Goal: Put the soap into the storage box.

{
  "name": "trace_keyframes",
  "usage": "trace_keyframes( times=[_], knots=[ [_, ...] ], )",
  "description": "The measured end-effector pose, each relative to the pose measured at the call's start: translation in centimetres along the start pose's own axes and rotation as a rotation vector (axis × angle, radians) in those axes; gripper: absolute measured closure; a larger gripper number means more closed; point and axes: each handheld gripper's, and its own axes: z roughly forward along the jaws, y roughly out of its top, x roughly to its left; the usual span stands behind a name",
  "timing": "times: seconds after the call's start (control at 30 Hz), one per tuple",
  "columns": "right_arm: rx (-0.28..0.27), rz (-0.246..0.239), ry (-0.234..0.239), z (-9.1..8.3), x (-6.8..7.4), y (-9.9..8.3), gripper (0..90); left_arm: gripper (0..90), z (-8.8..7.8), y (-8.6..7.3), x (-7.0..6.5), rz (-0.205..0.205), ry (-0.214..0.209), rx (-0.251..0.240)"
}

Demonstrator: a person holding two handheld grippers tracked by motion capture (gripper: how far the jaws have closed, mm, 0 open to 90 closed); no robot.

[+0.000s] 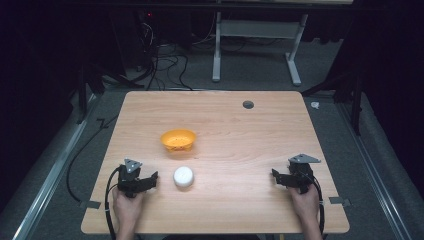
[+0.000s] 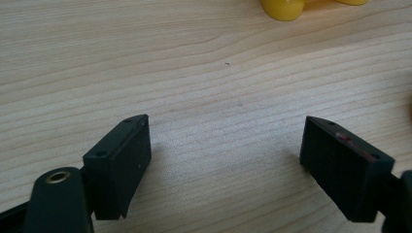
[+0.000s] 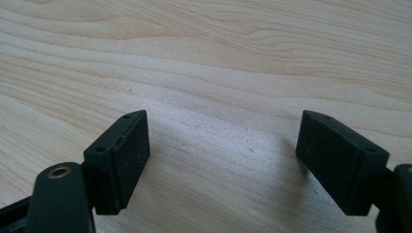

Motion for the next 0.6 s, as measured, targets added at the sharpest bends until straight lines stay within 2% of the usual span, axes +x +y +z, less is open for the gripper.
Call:
trace_keyframes(
  times=[0.6],
  knots=[
    [0.000,-0.004,0.002,-0.01,-0.02,-0.01,20.5,19.6,-0.01,0.01,0.02,-0.001,0.000,0.002]
  ],
)
